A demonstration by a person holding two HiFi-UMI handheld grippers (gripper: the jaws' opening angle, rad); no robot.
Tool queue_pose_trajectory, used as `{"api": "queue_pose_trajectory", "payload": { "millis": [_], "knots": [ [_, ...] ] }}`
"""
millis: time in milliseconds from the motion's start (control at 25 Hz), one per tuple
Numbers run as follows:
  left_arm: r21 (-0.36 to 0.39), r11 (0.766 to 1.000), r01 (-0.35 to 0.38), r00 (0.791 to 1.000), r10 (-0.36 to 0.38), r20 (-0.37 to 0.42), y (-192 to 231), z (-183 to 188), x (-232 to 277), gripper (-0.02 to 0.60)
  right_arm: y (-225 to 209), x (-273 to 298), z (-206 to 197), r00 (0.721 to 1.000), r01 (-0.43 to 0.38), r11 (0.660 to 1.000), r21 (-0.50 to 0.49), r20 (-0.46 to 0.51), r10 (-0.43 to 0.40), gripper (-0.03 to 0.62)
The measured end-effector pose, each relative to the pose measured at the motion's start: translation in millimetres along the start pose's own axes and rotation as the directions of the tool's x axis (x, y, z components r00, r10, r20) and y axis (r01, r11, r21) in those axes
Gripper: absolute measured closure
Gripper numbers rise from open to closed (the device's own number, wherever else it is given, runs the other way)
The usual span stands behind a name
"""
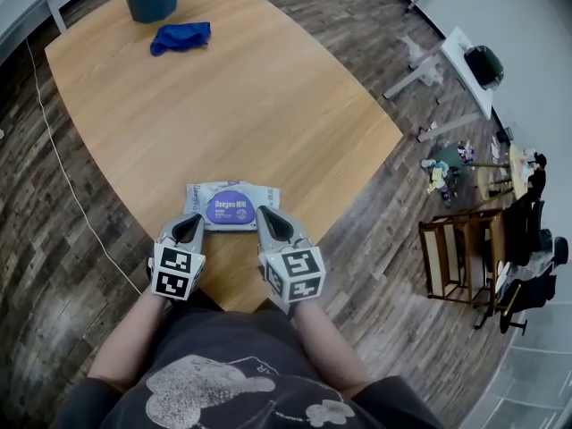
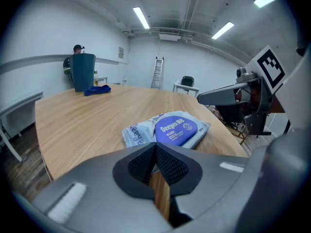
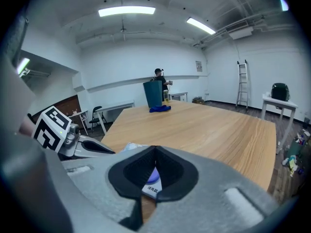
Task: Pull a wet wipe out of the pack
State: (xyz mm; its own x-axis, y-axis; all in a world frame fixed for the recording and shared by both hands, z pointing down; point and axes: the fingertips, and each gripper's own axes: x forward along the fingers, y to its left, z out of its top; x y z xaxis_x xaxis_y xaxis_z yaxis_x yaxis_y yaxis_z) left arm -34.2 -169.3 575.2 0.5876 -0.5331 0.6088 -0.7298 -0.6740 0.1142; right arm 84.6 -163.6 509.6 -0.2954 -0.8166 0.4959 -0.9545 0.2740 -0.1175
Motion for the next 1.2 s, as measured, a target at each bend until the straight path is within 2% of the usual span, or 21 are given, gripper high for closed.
{"api": "queue_pose_trajectory", "payload": {
  "millis": [120,240,400,520,640,680,800,880,1000,1200],
  "knots": [
    [0.009,1.0,0.028,0.999,-0.028,-0.017,0.1,-4.0,4.7,0.561,1.9,4.6,-6.5,0.999,0.014,0.999,-0.05,-0.05,-0.016,0.603],
    [0.054,0.997,0.048,0.998,-0.046,-0.046,-3.4,-8.5,9.8,0.563,1.1,9.2,-13.6,0.992,0.012,0.994,-0.109,-0.12,-0.026,0.603],
    [0.073,0.996,0.049,0.994,-0.041,-0.105,-7.0,-12.5,13.2,0.563,11.7,17.4,-19.7,0.981,-0.077,0.977,-0.2,-0.189,0.039,0.597],
    [0.074,0.996,0.049,0.992,-0.04,-0.124,-8.7,-12.3,14.8,0.563,19.6,25.2,-27.0,0.963,-0.171,0.941,-0.293,-0.25,0.097,0.53],
    [0.065,0.996,0.055,0.99,-0.045,-0.137,-9.0,-14.0,16.6,0.563,29.3,31.9,-38.9,0.931,-0.277,0.895,-0.35,-0.327,0.161,0.434],
    [0.064,0.996,0.054,0.989,-0.045,-0.141,-8.6,-15.3,17.0,0.563,33.0,34.5,-43.5,0.918,-0.31,0.876,-0.37,-0.354,0.176,0.377],
    [0.074,0.996,0.044,0.989,-0.033,-0.142,-6.5,-16.3,17.4,0.563,40.2,44.8,-52.5,0.892,-0.376,0.807,-0.455,-0.413,0.183,0.299],
    [0.082,0.996,0.039,0.99,-0.027,-0.142,-6.3,-16.2,17.7,0.563,41.0,50.5,-56.4,0.881,-0.404,0.768,-0.497,-0.438,0.18,0.275],
    [0.077,0.996,0.047,0.988,-0.035,-0.148,-6.5,-16.6,18.0,0.563,41.9,54.8,-59.3,0.859,-0.453,0.733,-0.508,-0.468,0.207,0.269],
    [0.063,0.997,0.053,0.987,-0.043,-0.156,-4.4,-16.7,17.7,0.563,42.4,58.3,-60.4,0.831,-0.512,0.731,-0.451,-0.476,0.288,0.269]
  ]
}}
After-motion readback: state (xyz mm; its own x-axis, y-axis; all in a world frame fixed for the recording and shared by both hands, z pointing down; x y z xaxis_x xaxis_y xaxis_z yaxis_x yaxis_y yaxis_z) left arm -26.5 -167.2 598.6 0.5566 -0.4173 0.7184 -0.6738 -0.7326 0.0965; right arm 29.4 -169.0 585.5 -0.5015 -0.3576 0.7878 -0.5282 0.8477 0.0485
